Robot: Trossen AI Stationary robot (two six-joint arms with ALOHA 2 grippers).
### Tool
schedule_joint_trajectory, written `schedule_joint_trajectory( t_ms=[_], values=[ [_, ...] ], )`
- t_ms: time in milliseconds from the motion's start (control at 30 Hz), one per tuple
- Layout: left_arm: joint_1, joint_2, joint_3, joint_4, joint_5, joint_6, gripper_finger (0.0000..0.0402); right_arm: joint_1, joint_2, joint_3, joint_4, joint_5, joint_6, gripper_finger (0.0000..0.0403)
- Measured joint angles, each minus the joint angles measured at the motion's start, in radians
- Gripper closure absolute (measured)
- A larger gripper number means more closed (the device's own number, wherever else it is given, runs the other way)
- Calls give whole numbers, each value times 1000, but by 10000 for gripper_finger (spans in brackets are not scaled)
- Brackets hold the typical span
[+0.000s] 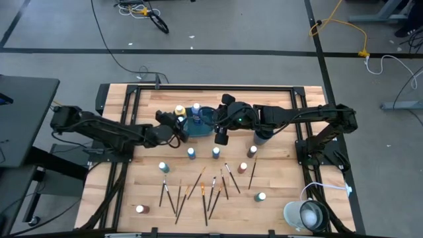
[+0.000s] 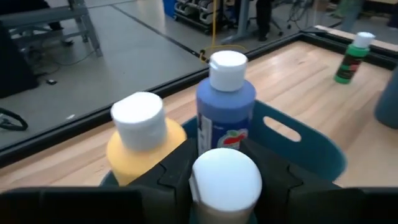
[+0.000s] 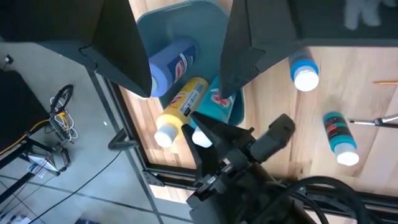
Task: Pick & Place Paint Supplies
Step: Put the big light blue paint bottle into the blue bin
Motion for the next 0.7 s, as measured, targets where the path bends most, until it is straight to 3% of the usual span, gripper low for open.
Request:
schedule_joint_trajectory(
  t_ms=[133, 467, 700],
  values=[
    [17, 12, 1, -2, -1, -2, 256, 0, 0, 0, -1, 0, 0, 211],
    [26, 11, 1, 0, 29, 48, 271, 0, 0, 0, -4, 0, 0, 211],
    [27, 11, 1, -5, 3, 66, 235, 0, 0, 0, -4, 0, 0, 211]
  ],
)
